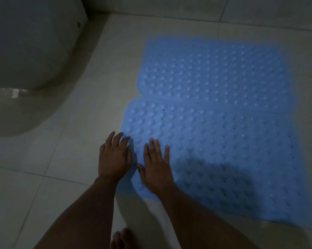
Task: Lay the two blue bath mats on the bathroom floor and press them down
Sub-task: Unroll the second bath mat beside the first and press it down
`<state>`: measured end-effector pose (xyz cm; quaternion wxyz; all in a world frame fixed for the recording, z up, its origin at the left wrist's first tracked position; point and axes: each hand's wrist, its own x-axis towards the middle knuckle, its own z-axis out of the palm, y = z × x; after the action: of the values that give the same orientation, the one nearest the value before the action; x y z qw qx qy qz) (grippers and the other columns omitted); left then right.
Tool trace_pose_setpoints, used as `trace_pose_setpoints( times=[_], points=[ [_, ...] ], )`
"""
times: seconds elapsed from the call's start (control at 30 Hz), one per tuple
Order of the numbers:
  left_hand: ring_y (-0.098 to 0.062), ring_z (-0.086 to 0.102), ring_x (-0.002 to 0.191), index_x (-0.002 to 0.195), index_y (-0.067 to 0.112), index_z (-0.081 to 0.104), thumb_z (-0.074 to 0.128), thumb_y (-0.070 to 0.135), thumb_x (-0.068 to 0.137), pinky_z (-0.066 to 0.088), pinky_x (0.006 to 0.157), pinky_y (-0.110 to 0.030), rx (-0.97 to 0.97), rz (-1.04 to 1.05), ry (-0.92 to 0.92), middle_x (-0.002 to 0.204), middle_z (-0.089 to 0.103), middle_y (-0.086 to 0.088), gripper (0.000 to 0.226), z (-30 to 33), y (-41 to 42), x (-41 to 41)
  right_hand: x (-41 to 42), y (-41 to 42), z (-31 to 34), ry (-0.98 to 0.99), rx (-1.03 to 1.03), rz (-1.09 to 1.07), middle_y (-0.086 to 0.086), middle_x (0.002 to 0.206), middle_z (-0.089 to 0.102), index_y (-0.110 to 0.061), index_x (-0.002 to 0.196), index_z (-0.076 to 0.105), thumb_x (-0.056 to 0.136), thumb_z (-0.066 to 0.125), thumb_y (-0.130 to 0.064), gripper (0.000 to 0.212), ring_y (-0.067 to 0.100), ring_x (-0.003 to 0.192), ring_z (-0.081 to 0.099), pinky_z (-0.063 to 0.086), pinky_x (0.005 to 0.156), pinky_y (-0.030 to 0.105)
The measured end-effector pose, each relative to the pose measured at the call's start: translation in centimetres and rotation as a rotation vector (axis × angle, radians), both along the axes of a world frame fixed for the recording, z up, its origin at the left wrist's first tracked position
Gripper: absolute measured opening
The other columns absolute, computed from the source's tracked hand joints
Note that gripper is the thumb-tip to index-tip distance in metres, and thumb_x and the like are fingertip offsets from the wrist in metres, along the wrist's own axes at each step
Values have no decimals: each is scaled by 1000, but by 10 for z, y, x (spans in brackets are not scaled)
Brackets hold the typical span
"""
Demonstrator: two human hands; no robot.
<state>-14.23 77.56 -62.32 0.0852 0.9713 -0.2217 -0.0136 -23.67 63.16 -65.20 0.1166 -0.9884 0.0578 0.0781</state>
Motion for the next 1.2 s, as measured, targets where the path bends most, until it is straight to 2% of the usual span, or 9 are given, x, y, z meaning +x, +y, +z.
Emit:
trace_pose_setpoints(
  times=[0.17, 0.37, 0.57, 0.63, 0.7, 0.8, 0.93, 1.07, 1.2],
  points=[
    [-38, 36, 146, 137, 14, 59, 40, 36, 98, 44, 99, -55, -6, 13, 24, 150, 51, -13, 49, -13, 4, -4, -6, 3, -6, -23, 18, 4, 19, 167, -1, -3, 158, 16, 105, 20, -56, 76, 31, 156, -8, 6, 121, 63],
    [-37, 32, 149, 138, 15, 57, 39, 34, 100, 40, 103, -55, -73, 68, 5, 152, 48, -13, 46, -22, -2, 4, -3, -1, -6, -36, 101, 3, 14, 168, -3, -8, 160, 15, 99, 28, -60, 81, 26, 156, -11, -1, 124, 59],
    [-40, 32, 147, 136, 14, 59, 38, 34, 97, 41, 103, -61, -170, 309, 48, 151, 49, -15, 48, -15, -3, 3, 8, -15, 12, 216, 468, -8, 6, 169, -7, -20, 158, 26, 96, 48, -55, 75, 17, 154, -17, -9, 124, 51],
    [-42, 34, 145, 135, 12, 59, 37, 34, 96, 42, 103, -62, -205, 381, 46, 149, 50, -17, 51, -8, -9, -2, 29, -36, 39, 360, 729, -102, 8, 167, 18, -21, 145, 51, 97, 58, -41, 53, 18, 155, 10, 4, 127, 43],
    [-44, 36, 143, 134, 12, 60, 38, 33, 95, 43, 101, -62, -186, 306, 21, 147, 52, -18, 51, -8, -22, -9, 49, -65, 61, 310, 862, -219, 9, 145, 56, -17, 129, 67, 95, 64, -29, 37, 21, 137, 49, 33, 119, 34],
    [-47, 39, 142, 133, 11, 63, 38, 33, 96, 43, 104, -60, -138, 43, -8, 146, 54, -19, 50, -12, -57, -23, 64, -117, 75, 154, 692, -252, 8, 125, 70, -16, 119, 72, 92, 62, -20, 29, 23, 118, 64, 47, 104, 29],
    [-40, 24, 153, 147, 18, 53, 40, 38, 99, 31, 115, -60, -117, -217, 62, 161, 39, -14, 54, -20, -119, -69, 48, -170, 75, -17, 588, -354, 4, 122, 71, -20, 113, 73, 90, 60, -20, 26, 23, 116, 65, 48, 104, 33],
    [-28, -5, 159, 163, 22, 17, 31, 52, 106, 6, 125, -61, -12, -325, 134, 172, 3, -7, 67, -34, -158, -100, 21, -198, 64, -91, 539, -348, 1, 116, 71, -26, 110, 71, 90, 55, -30, 26, 22, 112, 64, 51, 99, 39],
    [-26, -6, 159, 164, 21, 8, 27, 67, 101, 5, 124, -63, 141, -319, 90, 172, -2, -5, 80, -44, -165, -106, 8, -215, 42, -192, 499, -351, -1, 107, 71, -24, 106, 72, 86, 52, -32, 30, 24, 105, 64, 53, 92, 41]
  ],
)
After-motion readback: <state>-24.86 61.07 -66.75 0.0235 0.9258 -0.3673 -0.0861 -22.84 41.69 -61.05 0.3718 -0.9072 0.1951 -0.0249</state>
